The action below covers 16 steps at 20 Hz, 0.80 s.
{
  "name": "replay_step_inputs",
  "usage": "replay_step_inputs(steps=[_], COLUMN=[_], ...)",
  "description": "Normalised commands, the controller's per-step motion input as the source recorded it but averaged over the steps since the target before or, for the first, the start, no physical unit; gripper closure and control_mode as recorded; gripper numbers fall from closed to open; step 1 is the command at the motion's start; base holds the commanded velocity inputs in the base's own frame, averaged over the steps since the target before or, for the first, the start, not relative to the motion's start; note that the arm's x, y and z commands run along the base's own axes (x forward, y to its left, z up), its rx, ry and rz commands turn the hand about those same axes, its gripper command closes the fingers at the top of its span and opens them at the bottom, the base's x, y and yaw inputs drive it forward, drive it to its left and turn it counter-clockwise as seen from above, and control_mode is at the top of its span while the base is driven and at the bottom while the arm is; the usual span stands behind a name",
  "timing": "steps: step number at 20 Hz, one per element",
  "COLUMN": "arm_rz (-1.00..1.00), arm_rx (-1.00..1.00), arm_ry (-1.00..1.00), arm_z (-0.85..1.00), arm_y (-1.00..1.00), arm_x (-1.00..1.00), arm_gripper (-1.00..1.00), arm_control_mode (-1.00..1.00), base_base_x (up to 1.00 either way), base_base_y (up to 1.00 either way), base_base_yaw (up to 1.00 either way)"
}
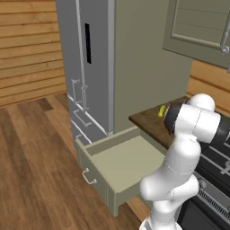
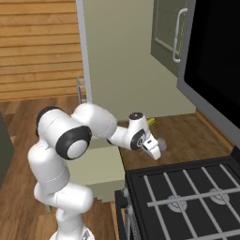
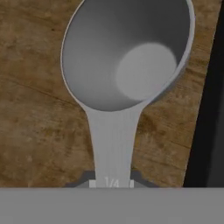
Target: Pick the measuring cup from the drawer and place it on the counter.
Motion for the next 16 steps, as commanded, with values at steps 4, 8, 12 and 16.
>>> replay_step_inputs(steps=[4,8,12,16], arm_rz=[0.00,0.00,0.00,0.00], arm_rx=[0.00,0.00,0.00,-0.07], arm_ry=[0.00,-0.03,-0.16,-0.17], arm_z=[-0.60,-0.13,0.24,0.45], arm_y=[0.00,0.00,0.00,0.19], arm_x=[0.47,0.20,-0.16,-0.25], arm_gripper=[1.00,-1.00,-1.00,-1.00], arm_control_mode=[-1.00,-1.00,-1.00,-1.00], base_base_x=[0.00,0.00,0.00,0.00], base_base_y=[0.00,0.00,0.00,0.00], base_base_yaw=[0.00,0.00,0.00,0.00])
